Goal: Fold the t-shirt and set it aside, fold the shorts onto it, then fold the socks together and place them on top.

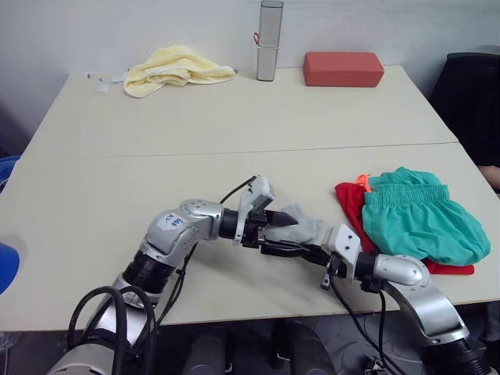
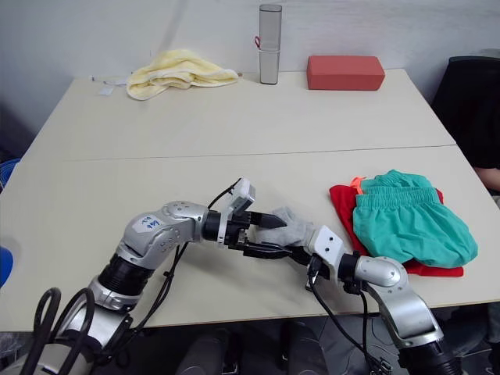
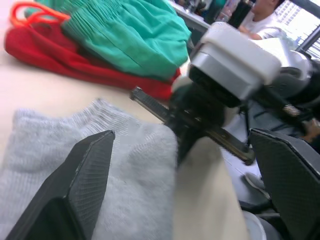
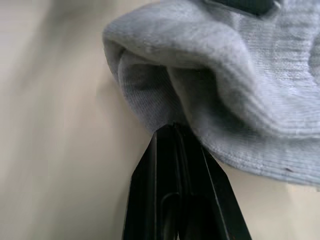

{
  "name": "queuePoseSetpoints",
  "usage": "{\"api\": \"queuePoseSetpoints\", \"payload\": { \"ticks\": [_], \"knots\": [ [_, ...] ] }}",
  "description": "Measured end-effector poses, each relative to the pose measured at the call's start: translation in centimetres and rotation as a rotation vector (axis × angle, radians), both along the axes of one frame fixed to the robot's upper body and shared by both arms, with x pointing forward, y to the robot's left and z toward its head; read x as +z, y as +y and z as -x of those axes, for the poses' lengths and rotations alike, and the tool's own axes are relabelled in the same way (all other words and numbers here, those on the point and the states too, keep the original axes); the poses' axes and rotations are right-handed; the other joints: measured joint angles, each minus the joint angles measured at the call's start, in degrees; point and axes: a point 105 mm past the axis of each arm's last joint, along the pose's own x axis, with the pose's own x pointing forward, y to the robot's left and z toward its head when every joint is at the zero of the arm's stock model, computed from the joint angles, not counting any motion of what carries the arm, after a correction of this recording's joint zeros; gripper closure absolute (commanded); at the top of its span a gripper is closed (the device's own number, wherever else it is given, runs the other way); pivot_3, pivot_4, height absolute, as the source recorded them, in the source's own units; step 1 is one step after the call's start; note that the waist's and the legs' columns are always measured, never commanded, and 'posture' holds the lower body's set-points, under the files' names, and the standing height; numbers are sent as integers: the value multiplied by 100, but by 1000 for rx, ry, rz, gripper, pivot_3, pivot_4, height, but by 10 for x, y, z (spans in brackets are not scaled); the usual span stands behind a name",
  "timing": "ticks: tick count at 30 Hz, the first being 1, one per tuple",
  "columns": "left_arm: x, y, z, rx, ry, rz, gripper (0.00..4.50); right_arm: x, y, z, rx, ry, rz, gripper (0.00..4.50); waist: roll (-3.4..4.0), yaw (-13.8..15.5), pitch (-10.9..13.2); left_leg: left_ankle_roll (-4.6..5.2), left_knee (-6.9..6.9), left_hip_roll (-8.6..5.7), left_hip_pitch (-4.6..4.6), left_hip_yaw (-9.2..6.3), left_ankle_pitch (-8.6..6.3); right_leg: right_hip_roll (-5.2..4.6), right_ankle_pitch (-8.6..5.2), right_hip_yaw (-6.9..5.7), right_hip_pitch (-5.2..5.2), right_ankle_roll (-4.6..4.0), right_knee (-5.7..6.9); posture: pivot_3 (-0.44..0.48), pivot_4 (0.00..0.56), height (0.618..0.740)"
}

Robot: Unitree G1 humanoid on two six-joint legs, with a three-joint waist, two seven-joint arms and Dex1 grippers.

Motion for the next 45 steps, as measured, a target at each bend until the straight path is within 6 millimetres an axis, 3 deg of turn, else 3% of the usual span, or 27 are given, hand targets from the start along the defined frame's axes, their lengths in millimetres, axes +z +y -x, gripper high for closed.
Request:
{"api": "queuePoseSetpoints", "payload": {
  "ticks": [4, 8, 9, 12, 14, 17, 23, 29, 34, 38, 41, 45],
  "knots": [
    [1, 5, 1, -12, -45, 43, 17, 2, -18, 11, -40, 42, 0, 4500, 1, 5, 1, 10, 4, 0, -3, 0, -5, -3, 2, 0, 2, 3, -6, 0, 150, 740],
    [17, 18, 0, -2, -98, 138, 17, 1, -37, 21, -94, 107, -9, 4500, 1, 6, 1, 14, 3, 1, -3, 0, -8, -4, 2, -1, 2, 3, -6, 0, 150, 740],
    [24, 23, -1, 7, -116, 168, 200, 2, -43, 23, -121, 127, -27, 4500, 0, 6, 1, 15, 3, 1, -3, -1, -8, -4, 2, -1, 2, 3, -6, 0, 150, 740],
    [42, 35, -2, 18, -169, 223, 918, 10, -52, 24, -174, 150, -92, 4500, 1, 6, 1, 17, 3, 1, 1, -1, -9, -4, 2, 0, 6, 3, -6, 0, 150, 740],
    [42, 38, -3, 14, -192, 212, 1549, 19, -55, 23, -200, 154, -159, 4500, 1, 7, 1, 17, 3, 1, 1, -1, -10, -4, 2, -1, 6, 4, -6, 0, 150, 740],
    [28, 35, -9, 28, -206, 151, 2526, 24, -53, 26, -213, 207, -269, 4500, 1, 23, 1, 21, 3, -1, 0, -1, -12, -4, 2, -2, 6, 4, -7, 0, 150, 740],
    [-6, 8, -22, 78, -228, 80, 4468, 31, -59, 28, -264, 285, -387, 4500, 1, 51, 1, 37, 4, -4, -6, 1, -20, -8, 10, 1, 8, 17, -22, 0, 150, 740],
    [-38, -14, -25, 90, -252, 4, 4468, 43, -57, 21, -256, 247, -412, 4500, 0, 13, 1, 40, 2, -3, -6, 2, -22, -7, 10, -1, 5, 17, -23, 0, 150, 740],
    [-41, -16, -27, 114, -281, -7, 4468, 72, -21, 6, -114, 131, -438, 4500, 1, -4, 0, 41, 2, -1, -2, 0, -22, -7, 10, -1, 6, 17, -19, 0, 150, 740],
    [-42, -14, -23, 110, -279, 8, 4468, 60, 9, -15, -82, 84, -366, 4500, 2, 6, 0, 37, 4, -4, -7, 1, -20, -9, 10, -4, 5, 17, -22, 0, 150, 740],
    [-37, -5, -22, 114, -288, 23, 4468, 44, 10, -31, -127, 30, -298, 4500, 2, -4, 0, 37, 8, -5, -15, 4, -19, -9, 12, -5, 2, 21, -24, 0, 150, 740],
    [-21, 12, -25, 155, -297, 77, 4468, 33, 10, -38, -134, -36, -255, 4500, 2, -13, 0, 36, 8, -4, -14, 5, -14, -8, 12, -7, 2, 21, -22, 0, 150, 740]
  ]
}}
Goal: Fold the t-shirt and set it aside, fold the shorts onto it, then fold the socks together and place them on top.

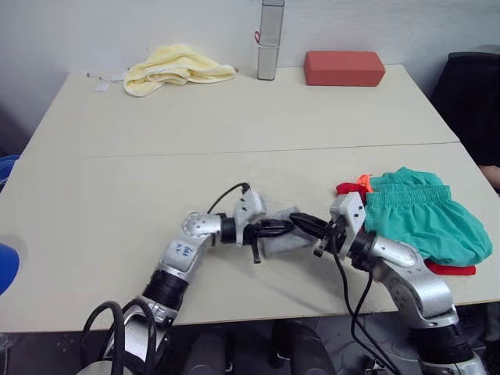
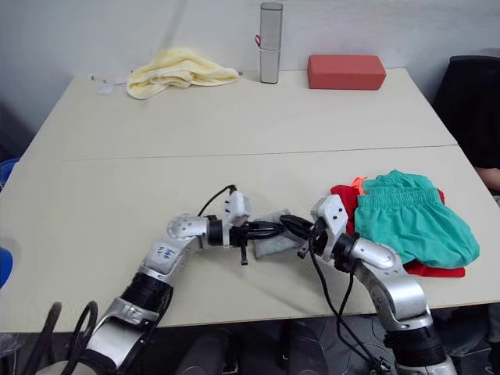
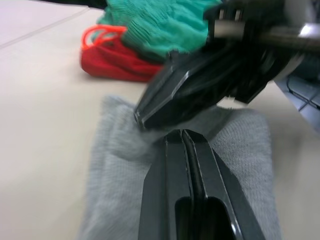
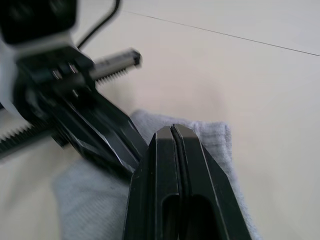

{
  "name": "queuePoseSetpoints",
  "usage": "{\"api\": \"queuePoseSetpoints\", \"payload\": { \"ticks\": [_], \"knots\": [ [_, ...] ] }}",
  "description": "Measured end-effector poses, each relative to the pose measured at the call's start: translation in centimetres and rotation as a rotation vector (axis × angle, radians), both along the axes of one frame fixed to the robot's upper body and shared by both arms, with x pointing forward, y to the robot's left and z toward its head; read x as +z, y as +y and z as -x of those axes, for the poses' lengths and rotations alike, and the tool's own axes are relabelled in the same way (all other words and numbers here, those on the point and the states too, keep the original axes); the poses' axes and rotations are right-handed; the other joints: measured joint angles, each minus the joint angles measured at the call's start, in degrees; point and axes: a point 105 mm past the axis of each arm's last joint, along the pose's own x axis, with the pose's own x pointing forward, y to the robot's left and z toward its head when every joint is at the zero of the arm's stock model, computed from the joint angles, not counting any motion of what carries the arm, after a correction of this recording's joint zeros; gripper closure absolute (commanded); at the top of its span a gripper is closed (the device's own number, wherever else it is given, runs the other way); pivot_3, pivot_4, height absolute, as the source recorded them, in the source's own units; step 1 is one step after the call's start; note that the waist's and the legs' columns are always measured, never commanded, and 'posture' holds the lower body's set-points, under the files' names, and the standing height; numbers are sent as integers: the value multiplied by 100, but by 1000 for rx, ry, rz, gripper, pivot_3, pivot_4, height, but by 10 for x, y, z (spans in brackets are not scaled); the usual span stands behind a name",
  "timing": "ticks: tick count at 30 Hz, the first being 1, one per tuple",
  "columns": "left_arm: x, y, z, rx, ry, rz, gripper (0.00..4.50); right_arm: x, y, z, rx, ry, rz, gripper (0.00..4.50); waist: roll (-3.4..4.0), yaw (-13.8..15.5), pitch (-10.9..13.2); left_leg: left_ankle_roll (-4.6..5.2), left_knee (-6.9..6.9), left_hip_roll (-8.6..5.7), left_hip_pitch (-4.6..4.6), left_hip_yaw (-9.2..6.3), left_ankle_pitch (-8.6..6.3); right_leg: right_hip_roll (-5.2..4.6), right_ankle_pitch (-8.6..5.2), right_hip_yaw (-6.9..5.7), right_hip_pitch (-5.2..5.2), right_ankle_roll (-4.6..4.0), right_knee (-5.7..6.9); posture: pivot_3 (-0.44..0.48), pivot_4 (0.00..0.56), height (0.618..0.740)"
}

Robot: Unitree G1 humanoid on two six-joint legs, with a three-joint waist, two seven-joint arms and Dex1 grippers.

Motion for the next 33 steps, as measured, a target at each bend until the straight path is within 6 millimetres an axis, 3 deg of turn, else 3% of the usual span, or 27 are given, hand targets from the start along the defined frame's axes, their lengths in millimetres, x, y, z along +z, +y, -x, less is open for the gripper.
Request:
{"api": "queuePoseSetpoints", "payload": {
  "ticks": [6, 15, 21, 24, 28, 33],
  "knots": [
    [-5, 7, -6, 62, 22, -17, 4468, -18, 1, 3, 36, -44, 78, 4500, 0, 1, 0, 2, 0, -1, 2, 1, 1, 0, 1, 1, 2, 1, 1, 0, 150, 740],
    [-24, 3, -15, 148, 62, -68, 4468, -24, -2, 1, 33, -93, 132, 4500, 1, 3, -1, 1, 0, 0, 16, 1, 1, 0, 1, 4, 12, 1, 4, 0, 150, 740],
    [-21, 24, -9, 143, 37, -19, 4468, -20, -36, 3, -53, -41, 72, 4500, 2, -3, -1, -2, 0, 4, 15, 0, 0, -1, -1, 6, 9, -2, 5, 0, 150, 740],
    [-6, 30, -3, 100, -15, 45, 4468, -6, -44, 6, -53, 15, -44, 4500, 3, -3, 0, -4, -1, 5, 13, -1, 0, -2, -2, 6, 5, -4, 8, 0, 150, 740],
    [9, 37, 5, 18, -108, 28, 4500, 12, -46, 11, 21, 187, -151, 3259, 5, 0, 0, 1, 0, 5, 14, -3, -2, -7, -2, 7, 7, -5, 4, 0, 150, 740],
    [0, 38, 5, 1, -146, -63, 4500, 18, -55, 0, 39, 401, -82, 1477, 6, 0, 1, 6, -1, 4, 9, -3, -5, -9, -2, 5, 3, -6, 2, 0, 150, 740]
  ]
}}
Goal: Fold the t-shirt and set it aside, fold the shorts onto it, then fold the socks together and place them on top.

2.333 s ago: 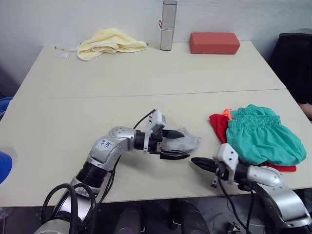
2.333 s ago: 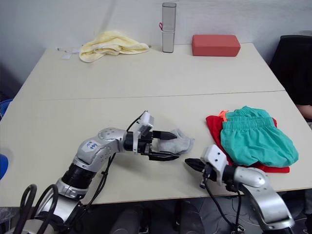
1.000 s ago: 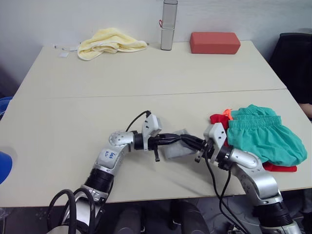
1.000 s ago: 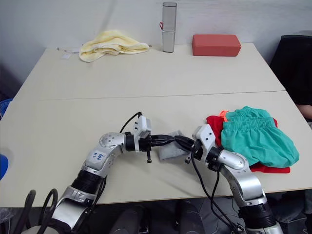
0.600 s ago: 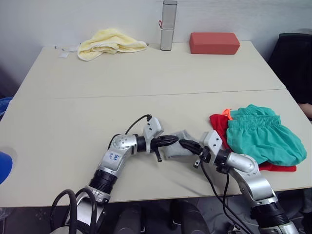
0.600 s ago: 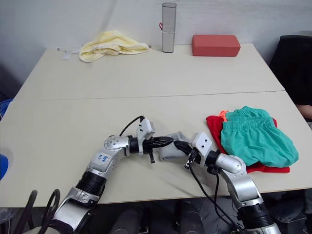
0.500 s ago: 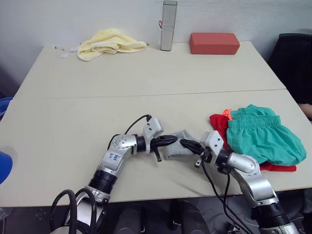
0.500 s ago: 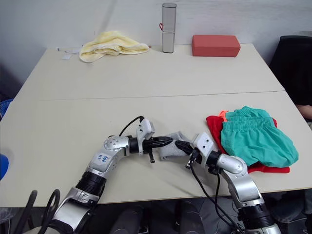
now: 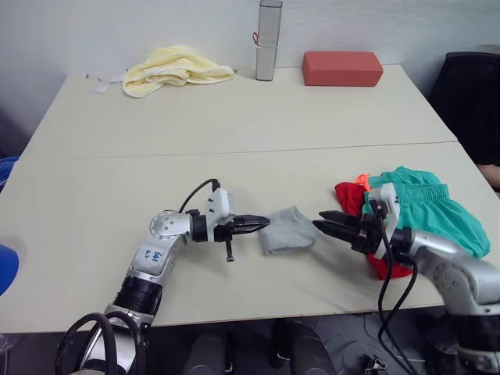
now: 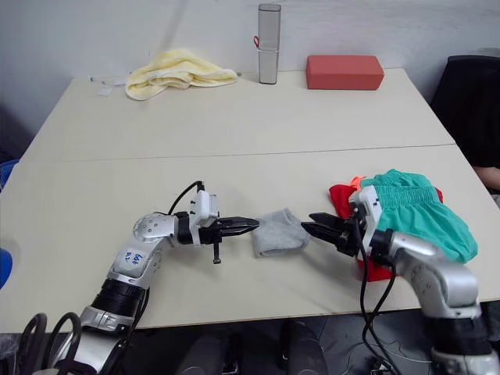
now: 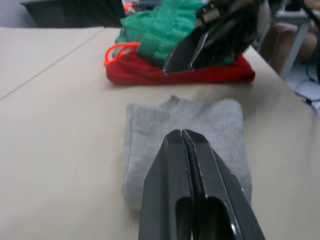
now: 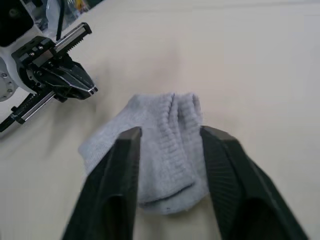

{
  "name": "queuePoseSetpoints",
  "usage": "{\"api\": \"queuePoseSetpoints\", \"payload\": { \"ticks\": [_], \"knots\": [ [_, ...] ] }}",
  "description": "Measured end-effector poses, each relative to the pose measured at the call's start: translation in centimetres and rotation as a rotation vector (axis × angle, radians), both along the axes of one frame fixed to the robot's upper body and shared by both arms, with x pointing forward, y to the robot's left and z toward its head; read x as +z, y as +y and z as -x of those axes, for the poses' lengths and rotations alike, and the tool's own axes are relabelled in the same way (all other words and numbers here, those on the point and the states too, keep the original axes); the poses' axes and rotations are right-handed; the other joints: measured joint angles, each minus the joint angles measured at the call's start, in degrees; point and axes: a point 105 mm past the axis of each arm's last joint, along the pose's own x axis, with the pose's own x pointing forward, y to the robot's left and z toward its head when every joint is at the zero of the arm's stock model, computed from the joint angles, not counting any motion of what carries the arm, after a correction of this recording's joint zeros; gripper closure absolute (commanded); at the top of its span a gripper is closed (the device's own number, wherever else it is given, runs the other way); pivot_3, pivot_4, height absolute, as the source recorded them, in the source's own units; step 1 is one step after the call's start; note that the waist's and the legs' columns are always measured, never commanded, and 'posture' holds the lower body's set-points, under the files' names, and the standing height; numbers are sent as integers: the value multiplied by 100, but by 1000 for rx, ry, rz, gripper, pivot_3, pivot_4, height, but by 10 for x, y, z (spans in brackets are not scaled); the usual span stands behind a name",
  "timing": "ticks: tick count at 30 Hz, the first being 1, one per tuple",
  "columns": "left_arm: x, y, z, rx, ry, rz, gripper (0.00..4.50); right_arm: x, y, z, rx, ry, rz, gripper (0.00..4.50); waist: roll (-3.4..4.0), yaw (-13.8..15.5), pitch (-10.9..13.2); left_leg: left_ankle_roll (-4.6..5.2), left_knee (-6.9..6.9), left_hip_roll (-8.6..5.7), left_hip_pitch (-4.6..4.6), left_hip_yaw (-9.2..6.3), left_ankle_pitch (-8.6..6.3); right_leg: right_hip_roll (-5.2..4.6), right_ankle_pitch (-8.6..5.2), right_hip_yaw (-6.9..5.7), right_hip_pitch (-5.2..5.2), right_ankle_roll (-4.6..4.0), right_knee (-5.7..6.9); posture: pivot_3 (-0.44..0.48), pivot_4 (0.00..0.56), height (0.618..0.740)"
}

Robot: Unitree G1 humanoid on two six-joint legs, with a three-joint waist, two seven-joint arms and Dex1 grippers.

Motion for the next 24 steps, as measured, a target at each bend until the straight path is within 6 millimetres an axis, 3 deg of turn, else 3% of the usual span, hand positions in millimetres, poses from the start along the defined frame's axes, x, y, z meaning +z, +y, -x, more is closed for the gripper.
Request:
{"api": "queuePoseSetpoints", "payload": {
  "ticks": [4, 10, 15, 24],
  "knots": [
    [-10, -2, -3, 17, 8, -39, 4500, -1, -2, -5, 40, 199, 24, 18, 0, 2, 0, 0, 0, 0, -8, -1, 0, 0, 0, -4, -4, 0, -3, 0, 150, 740],
    [-21, -9, -5, 35, 5, -76, 4500, -10, -2, -11, 41, 458, 17, 18, 0, -2, 0, 0, 1, -2, -10, 0, 1, -1, 2, -7, -6, 2, -3, 0, 150, 740],
    [-24, -11, -6, 46, 1, -89, 4500, -10, 4, -14, 54, 543, -5, 18, 1, -4, 0, -1, 1, -1, -10, 0, 2, -1, 2, -9, -4, 3, -3, 0, 150, 740],
    [-26, -7, -8, 66, -22, -112, 4500, -15, 44, -17, 150, 657, -72, 18, 5, -95, -4, -5, 1, 1, -5, 0, 3, 0, 2, -8, -3, 3, 3, 0, 150, 740]
  ]
}}
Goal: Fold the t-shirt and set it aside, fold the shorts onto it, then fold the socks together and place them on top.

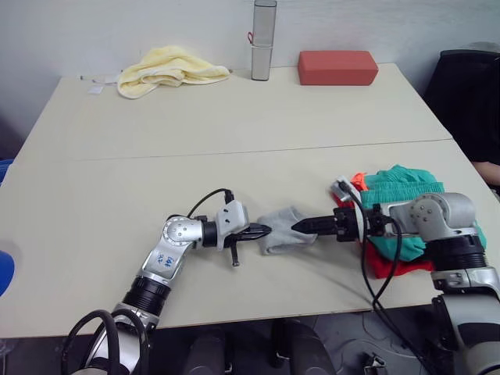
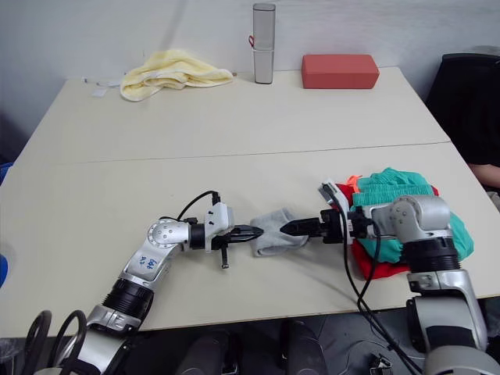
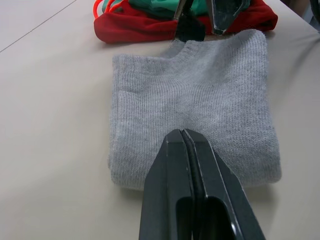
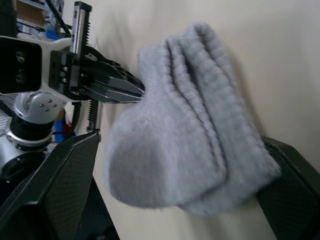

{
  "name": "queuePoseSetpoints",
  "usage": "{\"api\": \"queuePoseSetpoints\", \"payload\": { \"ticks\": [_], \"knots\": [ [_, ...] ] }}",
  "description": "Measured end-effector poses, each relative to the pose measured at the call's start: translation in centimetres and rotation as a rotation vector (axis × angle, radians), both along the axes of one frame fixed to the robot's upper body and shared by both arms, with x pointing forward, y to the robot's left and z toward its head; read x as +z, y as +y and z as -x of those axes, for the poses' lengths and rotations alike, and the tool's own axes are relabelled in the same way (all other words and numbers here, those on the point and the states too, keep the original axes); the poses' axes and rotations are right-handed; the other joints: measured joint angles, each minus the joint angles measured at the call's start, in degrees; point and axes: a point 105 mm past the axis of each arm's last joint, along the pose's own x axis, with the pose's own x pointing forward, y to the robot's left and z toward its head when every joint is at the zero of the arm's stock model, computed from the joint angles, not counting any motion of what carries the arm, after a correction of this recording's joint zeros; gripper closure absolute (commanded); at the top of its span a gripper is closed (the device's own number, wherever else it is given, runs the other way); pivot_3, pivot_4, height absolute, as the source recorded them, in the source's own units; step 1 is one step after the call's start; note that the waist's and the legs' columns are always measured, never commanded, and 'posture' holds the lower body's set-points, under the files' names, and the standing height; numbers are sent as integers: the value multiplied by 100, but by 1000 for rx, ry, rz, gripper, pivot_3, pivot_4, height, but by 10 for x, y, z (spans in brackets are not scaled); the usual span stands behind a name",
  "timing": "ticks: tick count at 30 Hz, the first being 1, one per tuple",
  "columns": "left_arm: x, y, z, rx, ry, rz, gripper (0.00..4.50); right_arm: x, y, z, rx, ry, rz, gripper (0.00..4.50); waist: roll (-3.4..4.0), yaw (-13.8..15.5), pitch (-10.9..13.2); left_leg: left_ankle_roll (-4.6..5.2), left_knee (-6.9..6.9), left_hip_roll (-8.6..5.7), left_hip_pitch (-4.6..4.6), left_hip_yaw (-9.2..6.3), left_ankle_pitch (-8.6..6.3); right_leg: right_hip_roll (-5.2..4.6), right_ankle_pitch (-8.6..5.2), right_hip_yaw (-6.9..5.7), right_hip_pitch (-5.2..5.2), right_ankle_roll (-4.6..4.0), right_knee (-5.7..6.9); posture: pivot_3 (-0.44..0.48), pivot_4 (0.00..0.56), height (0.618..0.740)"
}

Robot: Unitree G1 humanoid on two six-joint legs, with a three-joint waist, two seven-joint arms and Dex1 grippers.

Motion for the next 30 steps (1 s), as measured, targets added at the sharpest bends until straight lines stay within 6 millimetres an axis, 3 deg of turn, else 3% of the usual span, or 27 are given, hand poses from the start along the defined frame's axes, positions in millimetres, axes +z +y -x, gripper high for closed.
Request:
{"api": "queuePoseSetpoints", "payload": {
  "ticks": [10, 13, 20, 23, 25, 28, 30],
  "knots": [
    [0, 3, -2, 15, -2, 3, 4500, -3, 25, 1, 17, 109, -86, 18, 5, -69, -4, -3, -3, 0, 2, 1, -1, 0, 0, 1, 0, -1, 4, 0, 150, 740],
    [1, 5, -1, 19, -4, 4, 4500, -6, 31, 2, 23, 119, -91, 610, 8, -77, -6, -4, -6, 1, 4, 1, -1, 0, 0, 1, 0, -1, 5, 0, 150, 740],
    [-3, 18, -1, 56, 3, -8, 4500, -19, 30, -3, -57, 162, -106, 3058, 9, -81, -6, -5, -7, 0, 0, 2, -1, 1, -1, 2, -3, -1, 15, 0, 150, 740],
    [-3, 20, -1, 59, 9, -7, 4500, -14, 28, -2, -61, 157, -130, 3786, 8, -72, -6, -5, -6, 0, 0, 2, -1, 0, 0, 2, -2, -1, 13, 0, 150, 740],
    [-2, 20, 0, 63, 25, 17, 4500, -11, 26, 1, -61, 140, -150, 4151, 8, -52, -6, -4, -6, -1, -1, 1, -1, -2, 0, 3, -2, 0, 10, 0, 150, 740],
    [7, 20, 3, 65, 59, 96, 4500, -5, 18, 6, -87, 109, -200, 4195, 10, -47, -5, -3, -6, -1, -13, -1, -2, -3, 0, 1, -10, 1, 13, 0, 150, 740],
    [27, 15, 8, 28, 89, 215, 4500, 16, 8, 12, -97, 36, -316, 4195, 13, -45, 0, -3, -7, -1, -22, -6, -2, -3, 1, -2, -14, 2, 12, 0, 150, 740]
  ]
}}
